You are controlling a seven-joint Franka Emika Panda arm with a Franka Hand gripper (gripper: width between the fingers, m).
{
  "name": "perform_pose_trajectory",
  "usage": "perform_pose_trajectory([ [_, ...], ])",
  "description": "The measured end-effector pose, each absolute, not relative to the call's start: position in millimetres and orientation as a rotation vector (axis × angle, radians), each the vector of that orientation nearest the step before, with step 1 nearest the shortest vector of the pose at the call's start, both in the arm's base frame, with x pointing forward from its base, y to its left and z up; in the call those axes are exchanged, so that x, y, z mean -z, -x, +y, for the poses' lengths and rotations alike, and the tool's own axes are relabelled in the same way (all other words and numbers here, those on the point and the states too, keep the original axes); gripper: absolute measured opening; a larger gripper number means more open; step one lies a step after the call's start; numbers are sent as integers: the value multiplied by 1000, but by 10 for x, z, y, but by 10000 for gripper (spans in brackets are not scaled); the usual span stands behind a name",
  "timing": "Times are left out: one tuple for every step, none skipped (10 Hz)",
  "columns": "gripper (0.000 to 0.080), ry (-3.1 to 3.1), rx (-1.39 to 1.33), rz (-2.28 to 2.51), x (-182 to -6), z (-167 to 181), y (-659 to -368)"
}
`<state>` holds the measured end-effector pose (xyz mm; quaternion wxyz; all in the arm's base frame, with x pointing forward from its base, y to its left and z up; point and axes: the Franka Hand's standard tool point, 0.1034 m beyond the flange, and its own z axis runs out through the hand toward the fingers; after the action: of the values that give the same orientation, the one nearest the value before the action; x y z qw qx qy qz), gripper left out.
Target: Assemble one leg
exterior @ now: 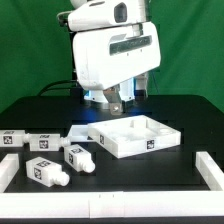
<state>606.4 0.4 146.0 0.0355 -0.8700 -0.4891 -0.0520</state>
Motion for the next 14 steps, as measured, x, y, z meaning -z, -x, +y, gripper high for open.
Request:
perform_pose_trajectory([
  [649,2673,160,-1503,-1460,5,-6064],
  [649,2673,160,-1503,-1460,4,-6064],
  [649,2673,160,-1503,-1460,2,-6064],
  [649,2674,159,-1503,-1458,0,-6063],
  [649,2674,158,-1503,-1457,-1,-6062],
  [649,2674,158,-1503,-1455,-1,-6061],
  [649,2675,157,-1502,-1452,-5,-6058],
  [649,2699,149,-1458,-1471,-21,-5996],
  [649,2720,139,-1419,-1512,6,-5879],
  [649,2749,156,-1384,-1513,33,-5737],
  [649,2771,152,-1352,-1475,9,-5594],
  [649,2776,151,-1343,-1467,-60,-5580],
  [649,2778,149,-1340,-1460,-60,-5584],
  [649,2776,148,-1341,-1456,-52,-5580],
])
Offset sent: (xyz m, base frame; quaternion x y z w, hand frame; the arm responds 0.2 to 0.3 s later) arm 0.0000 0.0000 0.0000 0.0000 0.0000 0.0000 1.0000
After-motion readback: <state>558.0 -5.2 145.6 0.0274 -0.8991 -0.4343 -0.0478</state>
